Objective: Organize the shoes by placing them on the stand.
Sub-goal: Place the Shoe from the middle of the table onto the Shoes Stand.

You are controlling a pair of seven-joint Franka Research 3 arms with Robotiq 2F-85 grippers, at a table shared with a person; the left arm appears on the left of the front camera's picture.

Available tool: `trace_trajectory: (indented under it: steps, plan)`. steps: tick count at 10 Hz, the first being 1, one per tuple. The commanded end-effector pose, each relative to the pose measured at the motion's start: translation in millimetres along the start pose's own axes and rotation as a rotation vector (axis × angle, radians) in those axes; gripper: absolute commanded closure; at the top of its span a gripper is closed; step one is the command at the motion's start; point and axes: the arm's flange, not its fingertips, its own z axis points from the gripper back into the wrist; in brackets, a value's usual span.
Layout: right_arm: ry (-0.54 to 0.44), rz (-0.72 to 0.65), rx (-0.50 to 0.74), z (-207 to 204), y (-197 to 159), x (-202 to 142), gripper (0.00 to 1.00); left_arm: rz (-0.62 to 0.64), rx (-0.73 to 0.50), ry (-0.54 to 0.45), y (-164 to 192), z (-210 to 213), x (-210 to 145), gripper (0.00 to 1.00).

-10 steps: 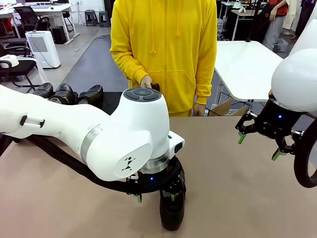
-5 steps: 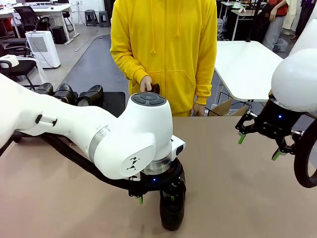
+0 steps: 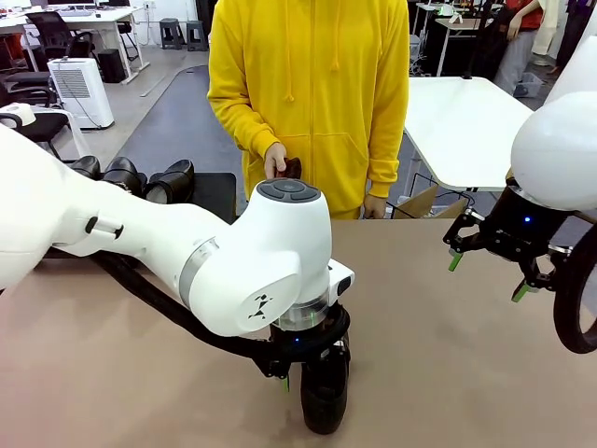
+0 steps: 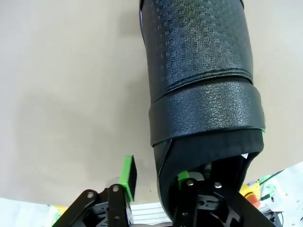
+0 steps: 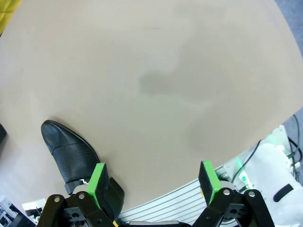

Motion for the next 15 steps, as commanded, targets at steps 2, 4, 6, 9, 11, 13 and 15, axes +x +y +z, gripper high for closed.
trace_trajectory:
  steps: [2, 4, 6, 9, 11, 13, 15]
  plan:
    - [-0.008, 0.009, 0.003, -0.1, -1.4, -1.0, 0.0, -0.029, -0.002, -0.001, -3.0, 5.9, 4.5, 1.0]
    - [-0.008, 0.009, 0.003, -0.1, -1.4, -1.0, 0.0, -0.048, -0.011, 0.019, -5.4, 5.6, 7.6, 1.0]
    - [-0.008, 0.009, 0.003, -0.1, -1.4, -1.0, 0.0, -0.07, -0.018, 0.052, -7.1, -0.1, 9.0, 1.0]
    - [-0.008, 0.009, 0.003, -0.1, -1.4, -1.0, 0.0, -0.138, -0.09, -0.016, 0.9, 45.4, 0.1, 1.0]
    - [-0.008, 0.009, 0.003, -0.1, -1.4, -1.0, 0.0, -0.178, -0.059, -0.174, 22.6, 86.5, 4.1, 1.0]
    - [-0.008, 0.009, 0.003, -0.1, -1.4, -1.0, 0.0, -0.15, 0.025, -0.293, 53.1, 104.8, 25.7, 1.0]
    - [-0.008, 0.009, 0.003, -0.1, -1.4, -1.0, 0.0, -0.121, 0.077, -0.372, 86.6, 122.5, 41.0, 1.0]
